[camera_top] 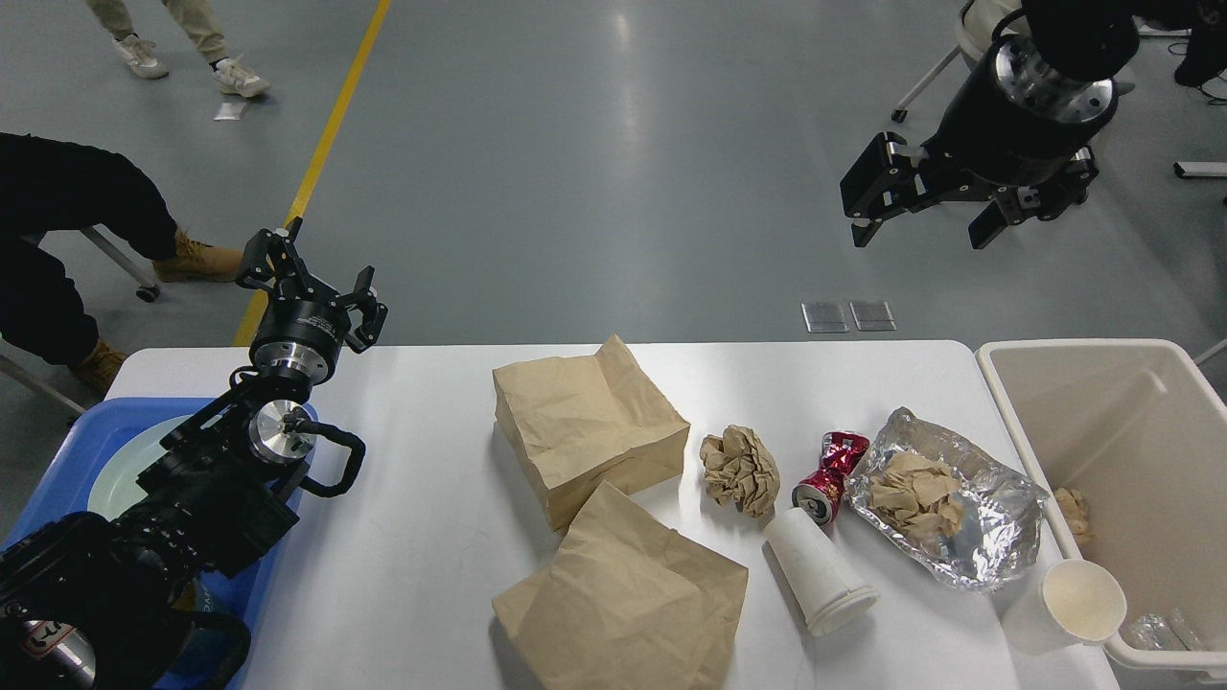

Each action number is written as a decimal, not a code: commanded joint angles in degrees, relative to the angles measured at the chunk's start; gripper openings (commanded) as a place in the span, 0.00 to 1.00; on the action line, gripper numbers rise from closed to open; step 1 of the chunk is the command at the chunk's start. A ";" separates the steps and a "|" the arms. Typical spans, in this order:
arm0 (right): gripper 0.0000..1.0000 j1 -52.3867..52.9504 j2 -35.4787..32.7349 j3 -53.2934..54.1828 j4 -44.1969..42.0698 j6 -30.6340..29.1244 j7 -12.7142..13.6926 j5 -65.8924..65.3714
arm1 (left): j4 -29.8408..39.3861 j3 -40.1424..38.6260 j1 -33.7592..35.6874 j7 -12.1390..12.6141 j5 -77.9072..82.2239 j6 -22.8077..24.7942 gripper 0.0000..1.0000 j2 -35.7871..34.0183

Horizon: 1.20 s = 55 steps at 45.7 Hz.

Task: Tidy desktop
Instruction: 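Swing the right gripper down toward the farther brown paper bag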

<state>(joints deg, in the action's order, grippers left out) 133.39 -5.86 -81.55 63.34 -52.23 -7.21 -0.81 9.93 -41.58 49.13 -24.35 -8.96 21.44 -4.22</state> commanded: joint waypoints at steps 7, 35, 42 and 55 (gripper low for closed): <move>1.00 1.69 0.41 -0.28 1.09 -2.77 0.53 -0.33 | 0.00 0.01 0.00 0.00 0.00 0.00 0.96 0.00; 1.00 8.11 0.85 -0.98 1.00 -2.77 0.62 -5.52 | 0.00 -0.08 0.00 0.00 0.00 0.00 0.96 0.00; 1.00 7.59 -0.38 -1.42 0.91 -2.77 0.53 -7.80 | 0.00 0.01 0.00 0.00 0.00 0.00 0.96 0.00; 1.00 5.74 -3.99 -1.60 1.18 -2.77 0.53 -10.62 | 0.00 -0.08 -0.17 0.00 0.00 0.00 0.96 0.00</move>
<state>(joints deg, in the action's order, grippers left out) 139.73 -9.51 -83.66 64.28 -55.00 -6.64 -10.82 9.93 -41.58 49.13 -24.35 -8.97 21.44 -4.22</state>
